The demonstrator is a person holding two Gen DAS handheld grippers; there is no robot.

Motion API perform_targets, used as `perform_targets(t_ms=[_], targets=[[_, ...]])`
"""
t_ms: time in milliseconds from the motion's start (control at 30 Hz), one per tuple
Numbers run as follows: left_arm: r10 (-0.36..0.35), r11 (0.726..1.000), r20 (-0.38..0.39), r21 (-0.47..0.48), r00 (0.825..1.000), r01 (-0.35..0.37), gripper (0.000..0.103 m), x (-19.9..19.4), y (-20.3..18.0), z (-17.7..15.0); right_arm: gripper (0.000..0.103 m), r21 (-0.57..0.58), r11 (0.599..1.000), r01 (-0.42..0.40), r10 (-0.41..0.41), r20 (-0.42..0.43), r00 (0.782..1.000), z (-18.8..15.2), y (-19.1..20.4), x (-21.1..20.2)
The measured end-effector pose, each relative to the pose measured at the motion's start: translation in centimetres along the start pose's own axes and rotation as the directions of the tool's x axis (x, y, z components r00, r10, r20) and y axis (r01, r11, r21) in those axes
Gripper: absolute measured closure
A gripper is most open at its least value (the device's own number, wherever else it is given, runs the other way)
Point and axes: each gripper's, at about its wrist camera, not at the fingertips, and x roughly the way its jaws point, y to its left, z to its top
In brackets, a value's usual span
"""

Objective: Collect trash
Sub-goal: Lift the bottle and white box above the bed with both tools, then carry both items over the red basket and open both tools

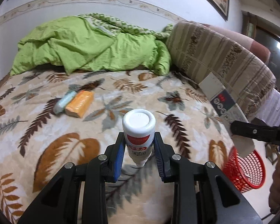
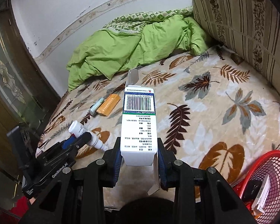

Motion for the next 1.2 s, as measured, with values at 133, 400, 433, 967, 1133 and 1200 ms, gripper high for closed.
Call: perform_targets(t_ms=[133, 400, 433, 967, 1133, 1200], targets=[[-0.079, 0.996, -0.021, 0.031, 0.997, 0.080, 0.074, -0.1, -2.9, 1.1, 0.067, 0.039, 0.999, 0.019, -0.020, 0.023, 1.000, -0.3, -2.4, -2.1], [-0.279, 0.952, -0.069, 0.114, 0.958, 0.285, 0.074, 0.2, -11.2, 3.6, 0.067, 0.140, 0.977, 0.158, -0.171, 0.086, 0.981, -1.9, -8.4, -9.8], [-0.299, 0.944, -0.075, 0.124, 0.951, 0.307, 0.074, 0.2, -12.3, 3.7, 0.067, 0.151, 0.972, 0.178, -0.193, 0.092, 0.977, -2.2, -9.1, -10.7], [-0.497, 0.802, -0.340, 0.172, 0.799, 0.572, 0.074, 4.1, -27.8, 0.6, 0.067, 0.367, 0.869, 0.332, -0.371, 0.040, 0.928, -7.2, -18.0, -17.6], [-0.500, 0.790, -0.362, 0.181, 0.787, 0.586, 0.074, 4.7, -29.5, 0.0, 0.067, 0.389, 0.860, 0.331, -0.372, 0.032, 0.928, -7.8, -19.2, -17.6], [-0.500, 0.788, -0.360, 0.187, 0.788, 0.586, 0.074, 4.7, -29.9, -0.1, 0.067, 0.400, 0.857, 0.325, -0.367, 0.032, 0.930, -8.1, -19.6, -17.7]])
